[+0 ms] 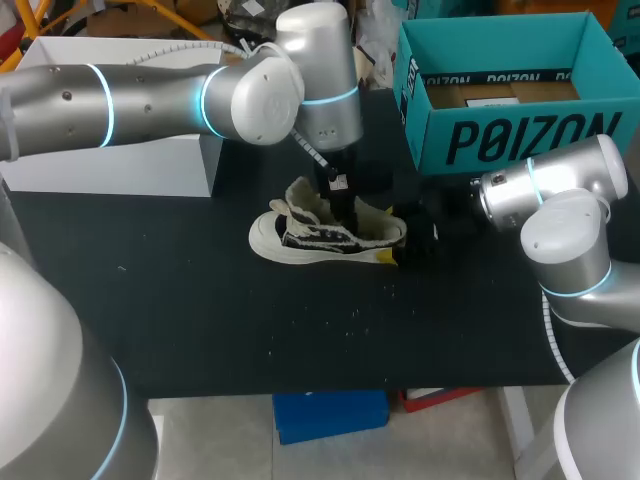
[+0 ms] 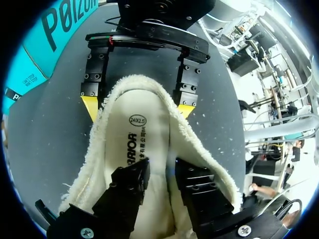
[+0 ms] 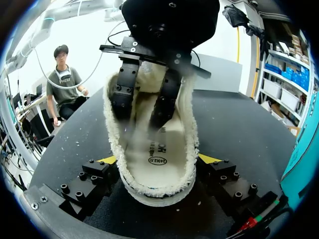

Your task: Take the shoe out of the shoebox, open the shoe tongue, remove and reinsert the insole, then place the shoe into the shoebox

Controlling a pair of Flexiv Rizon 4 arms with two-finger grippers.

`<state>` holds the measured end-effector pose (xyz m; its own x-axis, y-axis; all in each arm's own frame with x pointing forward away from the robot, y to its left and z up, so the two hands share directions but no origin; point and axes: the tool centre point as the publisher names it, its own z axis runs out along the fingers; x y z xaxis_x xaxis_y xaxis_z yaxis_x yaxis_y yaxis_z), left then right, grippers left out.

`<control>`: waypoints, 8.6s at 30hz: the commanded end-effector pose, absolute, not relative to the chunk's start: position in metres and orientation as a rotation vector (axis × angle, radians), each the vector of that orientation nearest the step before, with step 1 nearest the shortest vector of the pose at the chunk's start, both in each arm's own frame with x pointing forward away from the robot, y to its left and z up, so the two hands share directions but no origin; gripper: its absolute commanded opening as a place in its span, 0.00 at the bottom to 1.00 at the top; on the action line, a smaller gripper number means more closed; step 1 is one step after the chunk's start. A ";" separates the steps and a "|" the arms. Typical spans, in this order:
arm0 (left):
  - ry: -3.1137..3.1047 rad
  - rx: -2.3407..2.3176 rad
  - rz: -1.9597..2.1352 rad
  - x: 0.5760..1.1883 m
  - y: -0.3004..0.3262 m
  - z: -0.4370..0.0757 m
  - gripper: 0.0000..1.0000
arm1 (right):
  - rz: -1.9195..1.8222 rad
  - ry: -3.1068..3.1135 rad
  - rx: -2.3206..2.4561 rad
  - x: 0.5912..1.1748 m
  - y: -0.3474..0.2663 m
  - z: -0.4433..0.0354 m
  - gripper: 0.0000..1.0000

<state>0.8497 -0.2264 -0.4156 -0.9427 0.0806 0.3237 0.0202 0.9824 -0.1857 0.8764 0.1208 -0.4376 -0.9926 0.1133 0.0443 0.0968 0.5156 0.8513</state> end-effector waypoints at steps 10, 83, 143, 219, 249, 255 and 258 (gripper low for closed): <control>-3.067 0.089 0.146 0.848 -0.216 -0.427 0.33 | 1.526 2.721 0.191 0.878 0.122 -0.438 0.00; -3.217 -0.175 0.279 0.869 -0.221 -0.368 0.00 | 1.526 2.721 0.191 0.878 0.122 -0.438 0.00; -2.824 -0.234 0.245 0.852 -0.221 -0.425 0.00 | 1.526 2.721 0.191 0.878 0.122 -0.438 0.00; -3.546 0.132 0.108 0.933 -0.208 -0.461 0.00 | 1.526 2.721 0.191 0.878 0.122 -0.438 0.00; -3.297 0.024 0.449 0.891 -0.212 -0.368 0.00 | 1.526 2.721 0.191 0.878 0.122 -0.438 0.00; -3.293 0.001 0.370 0.887 -0.218 -0.378 0.00 | 1.526 2.721 0.191 0.878 0.122 -0.438 0.00; -3.270 0.002 0.403 0.887 -0.217 -0.382 0.00 | 1.526 2.721 0.191 0.878 0.122 -0.438 0.00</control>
<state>0.8821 -0.2137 -0.3750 -0.9866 -0.0249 -0.1610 0.0129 0.9732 -0.2297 0.8795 0.1213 -0.4371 -0.9926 0.1130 0.0453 0.0975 0.5150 0.8516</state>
